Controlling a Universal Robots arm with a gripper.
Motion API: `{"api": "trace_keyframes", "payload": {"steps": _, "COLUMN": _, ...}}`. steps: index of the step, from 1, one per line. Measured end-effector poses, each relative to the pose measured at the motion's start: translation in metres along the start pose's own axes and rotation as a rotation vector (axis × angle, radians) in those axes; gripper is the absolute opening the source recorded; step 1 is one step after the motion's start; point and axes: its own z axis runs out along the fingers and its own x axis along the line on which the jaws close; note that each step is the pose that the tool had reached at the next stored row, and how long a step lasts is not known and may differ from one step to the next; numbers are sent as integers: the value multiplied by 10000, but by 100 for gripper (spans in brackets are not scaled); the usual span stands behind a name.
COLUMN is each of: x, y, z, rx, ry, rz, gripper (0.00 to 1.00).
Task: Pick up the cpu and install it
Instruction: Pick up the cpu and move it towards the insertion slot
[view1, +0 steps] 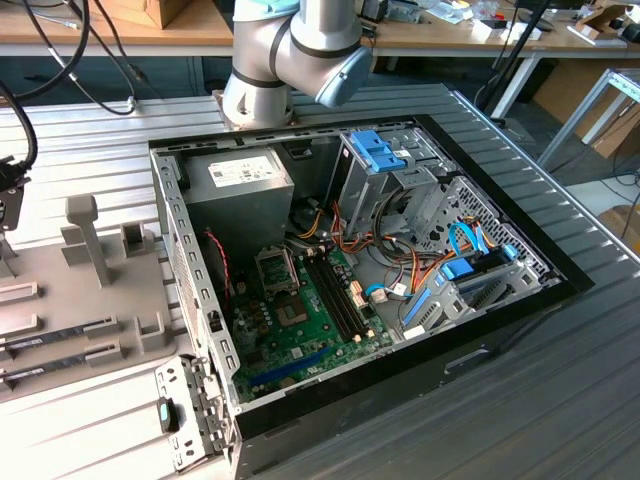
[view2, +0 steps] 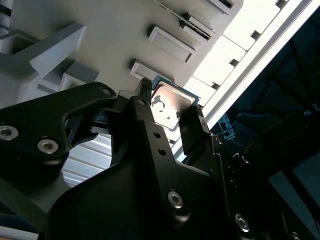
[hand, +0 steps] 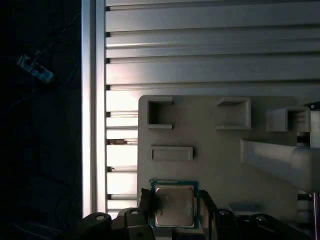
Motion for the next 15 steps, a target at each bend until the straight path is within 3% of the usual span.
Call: {"api": "trace_keyframes", "payload": {"steps": 15, "x": 2, "y": 1, "z": -48, "rx": 0, "ry": 0, "rz": 0, "gripper": 47}}
